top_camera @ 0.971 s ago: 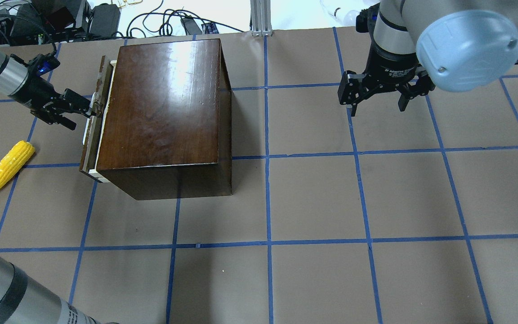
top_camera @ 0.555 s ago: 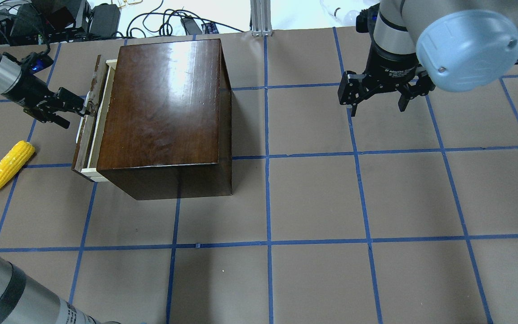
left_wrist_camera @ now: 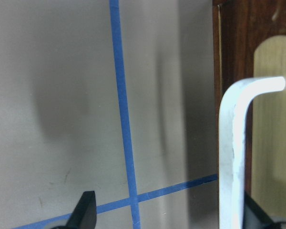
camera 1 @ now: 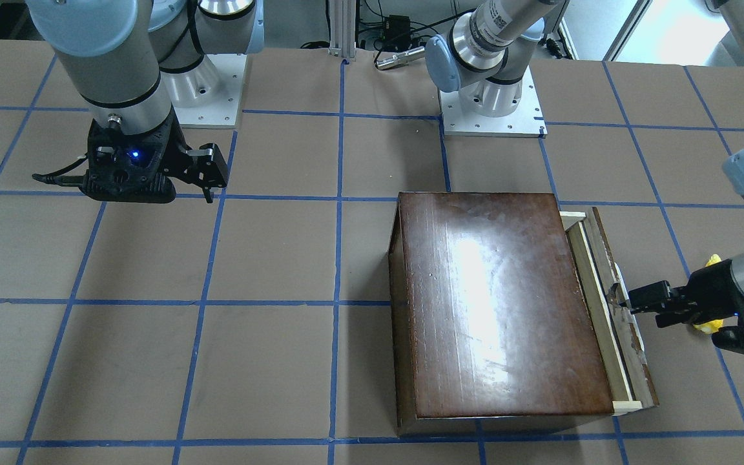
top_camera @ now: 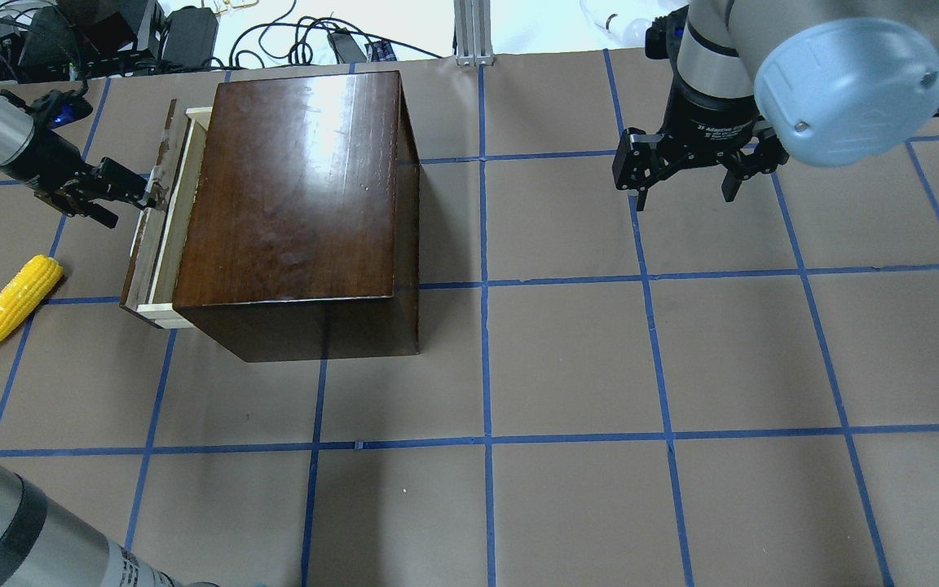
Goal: Open drawer and put corn inside
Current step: 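Pull the drawer outward from the cabinet with the left gripper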
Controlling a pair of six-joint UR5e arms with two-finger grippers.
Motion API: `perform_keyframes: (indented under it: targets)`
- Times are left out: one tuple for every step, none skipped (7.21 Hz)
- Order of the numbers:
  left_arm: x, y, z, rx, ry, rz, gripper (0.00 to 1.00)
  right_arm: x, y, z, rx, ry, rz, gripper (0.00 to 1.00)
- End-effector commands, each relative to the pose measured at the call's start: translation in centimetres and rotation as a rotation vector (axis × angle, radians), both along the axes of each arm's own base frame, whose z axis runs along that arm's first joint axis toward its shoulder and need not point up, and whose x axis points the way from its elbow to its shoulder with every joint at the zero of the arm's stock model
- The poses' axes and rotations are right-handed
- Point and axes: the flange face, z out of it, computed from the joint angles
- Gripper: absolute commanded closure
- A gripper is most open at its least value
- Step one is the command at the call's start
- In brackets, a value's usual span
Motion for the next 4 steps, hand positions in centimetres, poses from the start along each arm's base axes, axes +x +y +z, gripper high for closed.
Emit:
perform_keyframes:
  targets:
    - [0.8, 0.1, 0.1, -0.012, -0.004, 0.0, 0.0, 0.0, 0.0, 0.0, 0.0, 0.0, 0.0, 0.0]
    - [1.6, 0.4, 0.1, -0.016, -0.004, 0.002, 0.0, 0.0, 0.0, 0.0, 0.0, 0.0, 0.0, 0.0]
    - [1.9, 0.5, 0.1, -0.015, -0.009, -0.001, 0.0, 0.0, 0.0, 0.0, 0.0, 0.0, 0.0, 0.0]
    - [2.3, 0.5, 0.1, -0.014, -0.037, -0.01, 0.0, 0.0, 0.0, 0.0, 0.0, 0.0, 0.0, 0.0]
